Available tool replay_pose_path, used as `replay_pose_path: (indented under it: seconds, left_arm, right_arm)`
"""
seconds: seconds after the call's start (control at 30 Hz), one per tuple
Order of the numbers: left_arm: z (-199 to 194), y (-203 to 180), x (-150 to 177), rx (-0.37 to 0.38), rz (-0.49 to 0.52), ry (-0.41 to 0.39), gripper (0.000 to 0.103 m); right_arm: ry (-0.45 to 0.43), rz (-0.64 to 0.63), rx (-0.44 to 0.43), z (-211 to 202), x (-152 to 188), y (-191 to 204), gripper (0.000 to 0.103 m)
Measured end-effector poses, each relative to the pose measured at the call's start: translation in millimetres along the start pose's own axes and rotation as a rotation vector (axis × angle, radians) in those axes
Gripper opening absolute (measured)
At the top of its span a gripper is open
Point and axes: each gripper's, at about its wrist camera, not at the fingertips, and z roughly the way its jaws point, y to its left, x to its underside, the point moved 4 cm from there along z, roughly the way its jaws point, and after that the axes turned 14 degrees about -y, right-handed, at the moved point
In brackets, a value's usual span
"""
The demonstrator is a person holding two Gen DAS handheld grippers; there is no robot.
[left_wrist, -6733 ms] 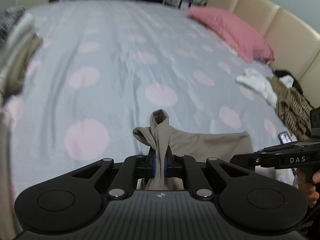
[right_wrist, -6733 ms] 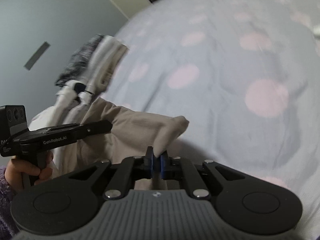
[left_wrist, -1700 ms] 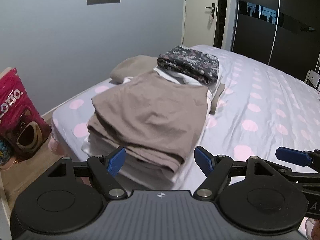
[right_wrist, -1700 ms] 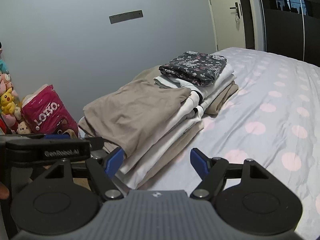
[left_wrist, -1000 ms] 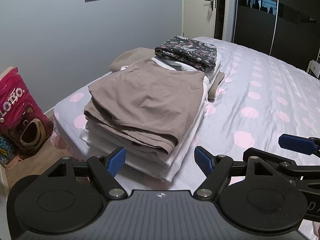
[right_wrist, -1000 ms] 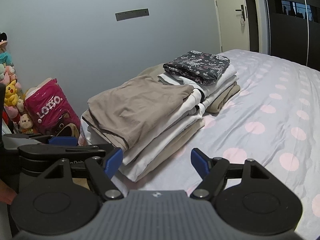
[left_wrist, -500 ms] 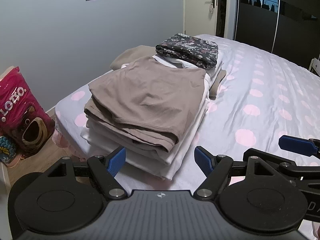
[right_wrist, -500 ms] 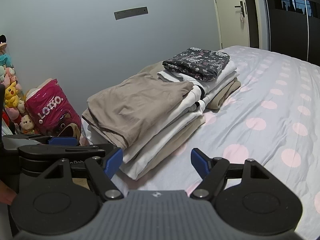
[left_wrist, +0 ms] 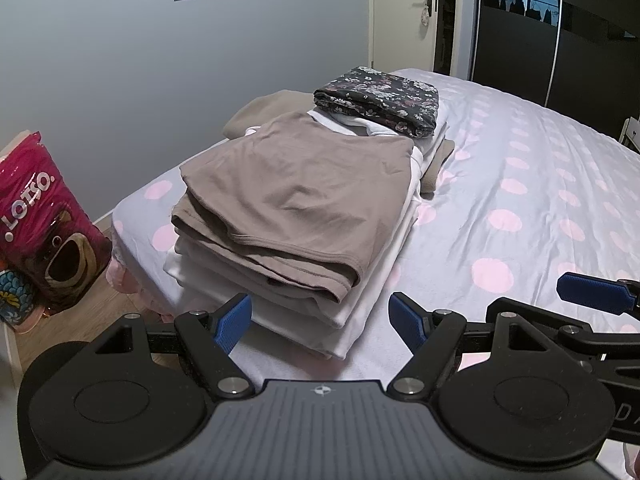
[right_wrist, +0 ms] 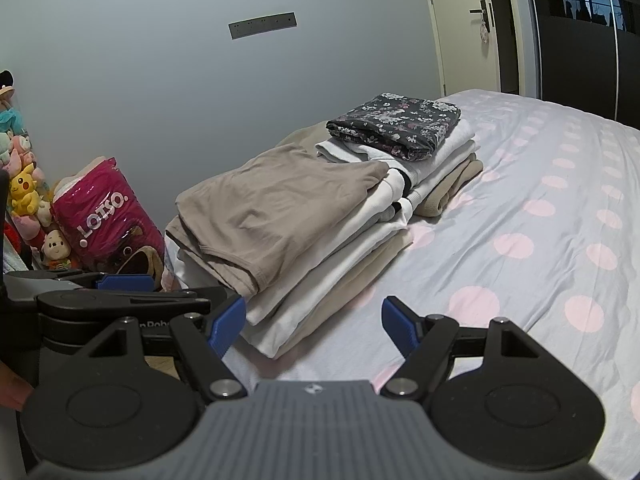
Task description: Fold clothes
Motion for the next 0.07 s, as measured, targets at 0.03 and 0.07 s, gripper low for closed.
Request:
replay_pose_path:
  seconds: [0.03, 0.07]
  left_arm:
    - [0.0, 0.0, 0.0, 0.000, 0.001, 0.000, 0.075]
    - [0.0, 0.1, 0.1, 0.000, 0.001, 0.000, 0.075]
  right_arm:
    - [0.000, 0.000, 0.000, 0.0, 0.1, 0.0, 0.077]
    - [0.001, 0.000, 0.000, 0.1, 0.2, 0.1, 0.077]
